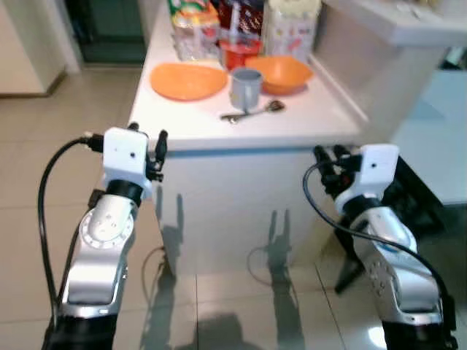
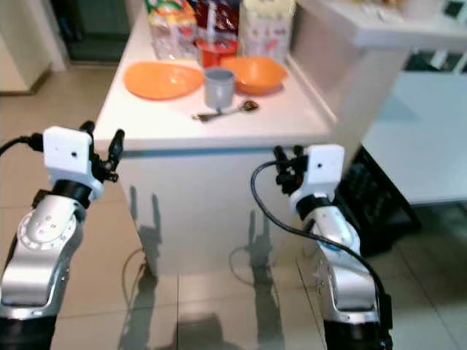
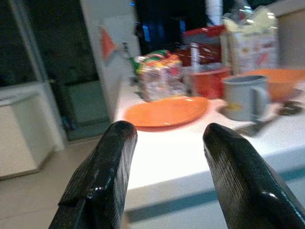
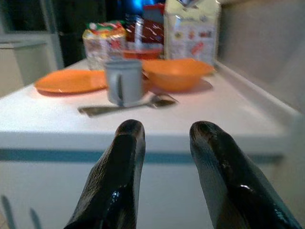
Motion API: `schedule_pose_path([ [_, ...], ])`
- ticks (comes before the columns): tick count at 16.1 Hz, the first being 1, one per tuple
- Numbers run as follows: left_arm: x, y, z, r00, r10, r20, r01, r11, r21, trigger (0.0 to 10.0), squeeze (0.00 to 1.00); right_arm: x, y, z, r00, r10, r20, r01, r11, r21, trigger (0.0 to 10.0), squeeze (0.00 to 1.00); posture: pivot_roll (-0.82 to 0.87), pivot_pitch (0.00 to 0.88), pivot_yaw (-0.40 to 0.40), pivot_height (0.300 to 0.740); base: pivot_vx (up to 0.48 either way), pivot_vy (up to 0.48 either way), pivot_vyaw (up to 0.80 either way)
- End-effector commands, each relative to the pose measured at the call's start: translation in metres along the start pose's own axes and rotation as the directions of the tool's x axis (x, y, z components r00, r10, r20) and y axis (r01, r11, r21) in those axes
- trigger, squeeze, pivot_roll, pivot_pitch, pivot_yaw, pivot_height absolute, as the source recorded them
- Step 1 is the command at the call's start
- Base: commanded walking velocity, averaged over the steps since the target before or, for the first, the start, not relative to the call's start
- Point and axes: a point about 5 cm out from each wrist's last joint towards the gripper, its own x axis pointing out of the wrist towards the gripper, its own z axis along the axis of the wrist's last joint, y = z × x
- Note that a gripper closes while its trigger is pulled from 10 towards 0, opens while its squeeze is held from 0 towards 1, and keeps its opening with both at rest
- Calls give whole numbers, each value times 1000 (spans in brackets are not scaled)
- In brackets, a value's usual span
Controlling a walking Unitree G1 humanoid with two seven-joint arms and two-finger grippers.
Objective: Setting the table
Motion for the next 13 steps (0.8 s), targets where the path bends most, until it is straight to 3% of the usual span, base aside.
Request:
schedule_pose_path([
  [1,0,7,0,1000,19,-1,-19,1000,5,10000,0,2,8,3,999,30,17,-30,1000,1,10000,0,71,0,-51,740,382,0,0],
  [13,2,4,1,1000,-4,6,4,1000,12,10000,0,-1,9,3,999,36,24,-36,999,0,10000,0,71,0,-41,740,383,0,0],
])
